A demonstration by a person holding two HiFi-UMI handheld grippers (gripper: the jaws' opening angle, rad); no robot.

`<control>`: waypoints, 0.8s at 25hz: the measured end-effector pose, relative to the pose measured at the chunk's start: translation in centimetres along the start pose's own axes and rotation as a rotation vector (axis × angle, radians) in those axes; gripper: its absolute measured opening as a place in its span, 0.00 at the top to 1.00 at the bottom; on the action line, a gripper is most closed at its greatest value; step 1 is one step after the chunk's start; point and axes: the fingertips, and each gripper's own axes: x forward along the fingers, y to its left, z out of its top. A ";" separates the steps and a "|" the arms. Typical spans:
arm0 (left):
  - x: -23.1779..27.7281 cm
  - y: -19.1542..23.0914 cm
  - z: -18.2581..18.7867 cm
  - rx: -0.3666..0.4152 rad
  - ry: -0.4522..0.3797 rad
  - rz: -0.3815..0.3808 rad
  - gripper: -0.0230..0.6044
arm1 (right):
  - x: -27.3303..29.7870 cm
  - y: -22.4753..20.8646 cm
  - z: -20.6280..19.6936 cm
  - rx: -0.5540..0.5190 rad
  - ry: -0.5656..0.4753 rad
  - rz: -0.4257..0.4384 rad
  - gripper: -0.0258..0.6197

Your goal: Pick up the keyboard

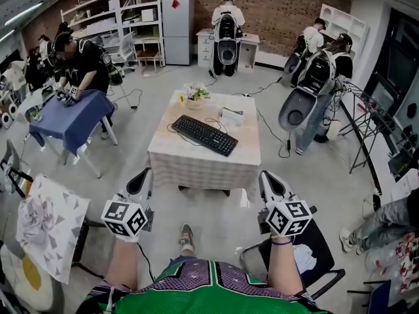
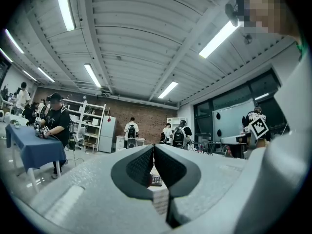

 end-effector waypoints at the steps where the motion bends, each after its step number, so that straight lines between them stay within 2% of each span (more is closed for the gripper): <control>1: 0.1 0.3 0.0 -0.001 0.000 0.004 0.93 | 0.4 0.0 0.1 -0.001 0.001 0.002 0.96; 11: 2.9 2.9 -0.9 -0.017 0.004 0.022 0.93 | 4.4 -1.3 0.4 -0.016 -0.014 -0.008 0.96; 20: 9.4 4.8 -0.6 -0.027 0.005 -0.008 0.93 | 9.2 -3.9 1.4 -0.037 -0.007 -0.035 0.96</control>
